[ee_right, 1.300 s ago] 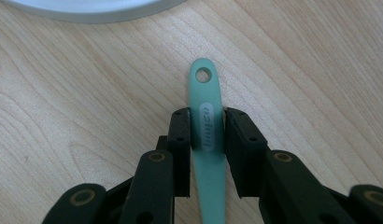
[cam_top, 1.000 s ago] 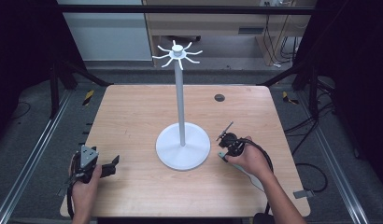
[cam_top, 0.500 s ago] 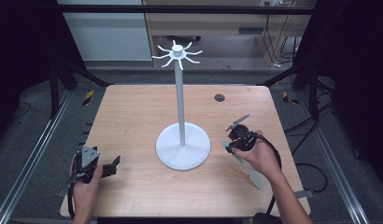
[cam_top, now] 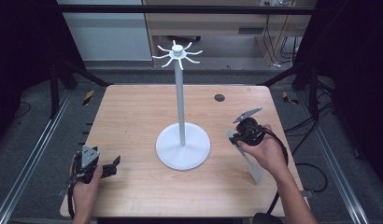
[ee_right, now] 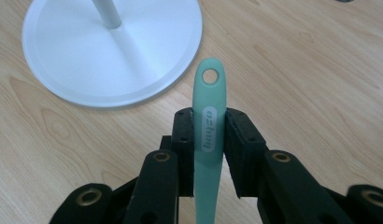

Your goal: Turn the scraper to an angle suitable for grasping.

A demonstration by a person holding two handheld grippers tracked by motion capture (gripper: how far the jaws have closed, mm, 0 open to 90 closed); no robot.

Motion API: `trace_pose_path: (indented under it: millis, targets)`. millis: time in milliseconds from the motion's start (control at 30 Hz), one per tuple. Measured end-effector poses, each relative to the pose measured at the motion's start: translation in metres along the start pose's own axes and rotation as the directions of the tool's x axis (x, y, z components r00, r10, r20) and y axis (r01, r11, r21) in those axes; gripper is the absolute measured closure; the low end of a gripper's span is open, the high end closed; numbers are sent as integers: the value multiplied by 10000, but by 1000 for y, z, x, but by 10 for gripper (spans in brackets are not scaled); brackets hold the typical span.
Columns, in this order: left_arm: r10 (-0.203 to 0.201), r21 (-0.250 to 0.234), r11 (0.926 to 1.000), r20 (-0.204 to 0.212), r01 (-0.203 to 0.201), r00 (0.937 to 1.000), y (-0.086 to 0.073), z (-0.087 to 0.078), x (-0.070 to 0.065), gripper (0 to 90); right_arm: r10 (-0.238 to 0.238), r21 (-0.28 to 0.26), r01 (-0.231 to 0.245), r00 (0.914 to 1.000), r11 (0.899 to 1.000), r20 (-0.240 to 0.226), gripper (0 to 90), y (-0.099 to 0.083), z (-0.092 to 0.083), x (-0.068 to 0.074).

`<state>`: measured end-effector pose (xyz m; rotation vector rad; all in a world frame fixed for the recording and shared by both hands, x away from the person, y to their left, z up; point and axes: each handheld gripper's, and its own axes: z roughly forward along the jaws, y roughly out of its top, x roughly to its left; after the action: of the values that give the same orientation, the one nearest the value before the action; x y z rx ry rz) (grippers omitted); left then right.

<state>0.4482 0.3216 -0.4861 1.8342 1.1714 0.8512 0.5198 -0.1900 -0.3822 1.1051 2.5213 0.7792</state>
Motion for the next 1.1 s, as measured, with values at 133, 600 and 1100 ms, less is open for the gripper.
trace_pose_path:
  millis: [133,600,1100]
  targets:
    - [-43,-22,10000,14,43,10000,0,0,0,45,50,-336,-46,9999,9994,143,744,1,-8,-3]
    - [-234,-133,9996,126,235,9996,-1,-3,1,45,140,-1928,-64,9992,9812,382,744,9,-33,-5]
    - [-89,-100,9999,124,90,9999,-1,-2,-2,45,349,-3748,-241,9991,9268,221,743,23,-49,0]
